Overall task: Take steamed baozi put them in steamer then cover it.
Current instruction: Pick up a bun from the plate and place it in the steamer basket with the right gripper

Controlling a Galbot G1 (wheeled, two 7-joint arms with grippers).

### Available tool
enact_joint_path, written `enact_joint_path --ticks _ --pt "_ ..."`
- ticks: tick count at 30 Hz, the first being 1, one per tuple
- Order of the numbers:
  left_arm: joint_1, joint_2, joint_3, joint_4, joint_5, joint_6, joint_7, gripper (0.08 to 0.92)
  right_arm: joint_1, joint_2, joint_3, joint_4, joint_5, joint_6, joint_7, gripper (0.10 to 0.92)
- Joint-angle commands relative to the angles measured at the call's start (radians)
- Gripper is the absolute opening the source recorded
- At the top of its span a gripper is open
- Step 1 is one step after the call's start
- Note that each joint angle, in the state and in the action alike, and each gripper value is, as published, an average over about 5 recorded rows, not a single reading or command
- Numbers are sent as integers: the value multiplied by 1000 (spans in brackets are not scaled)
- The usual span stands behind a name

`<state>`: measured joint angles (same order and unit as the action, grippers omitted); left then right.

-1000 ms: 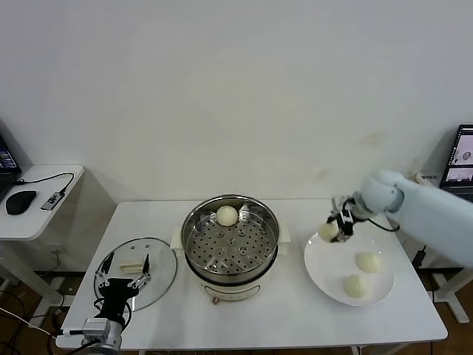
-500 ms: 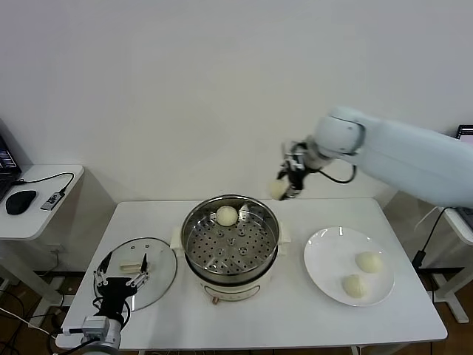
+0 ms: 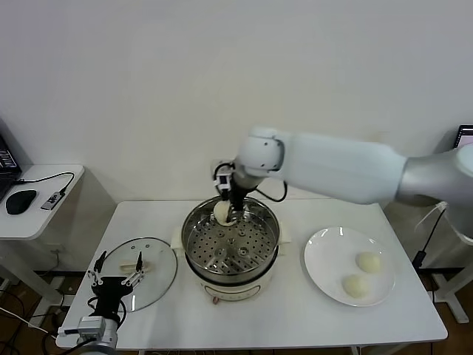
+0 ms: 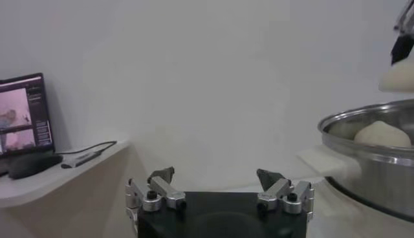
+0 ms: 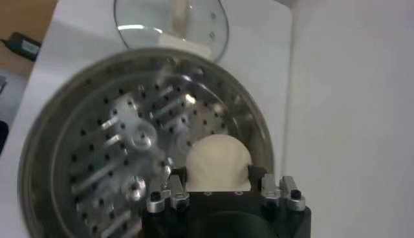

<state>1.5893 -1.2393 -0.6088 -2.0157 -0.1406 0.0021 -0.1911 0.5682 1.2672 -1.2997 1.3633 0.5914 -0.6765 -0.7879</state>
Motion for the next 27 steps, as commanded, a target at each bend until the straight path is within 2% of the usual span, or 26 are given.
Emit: enact_joint_path --ticks 1,18,21,27 --pt "1 -3 -2 2 0 -2 -1 823 -71 99 -12 -45 18 -47 43 587" --pt "20 -12 2 -27 24 -14 -7 823 -158 147 14 -153 -22 -26 80 594" --pt "23 -11 2 -33 26 -13 -6 823 -144 131 12 -142 -22 -27 67 626" --pt "27 -10 2 -46 32 -9 -7 823 -34 30 32 -55 -31 21 -74 789"
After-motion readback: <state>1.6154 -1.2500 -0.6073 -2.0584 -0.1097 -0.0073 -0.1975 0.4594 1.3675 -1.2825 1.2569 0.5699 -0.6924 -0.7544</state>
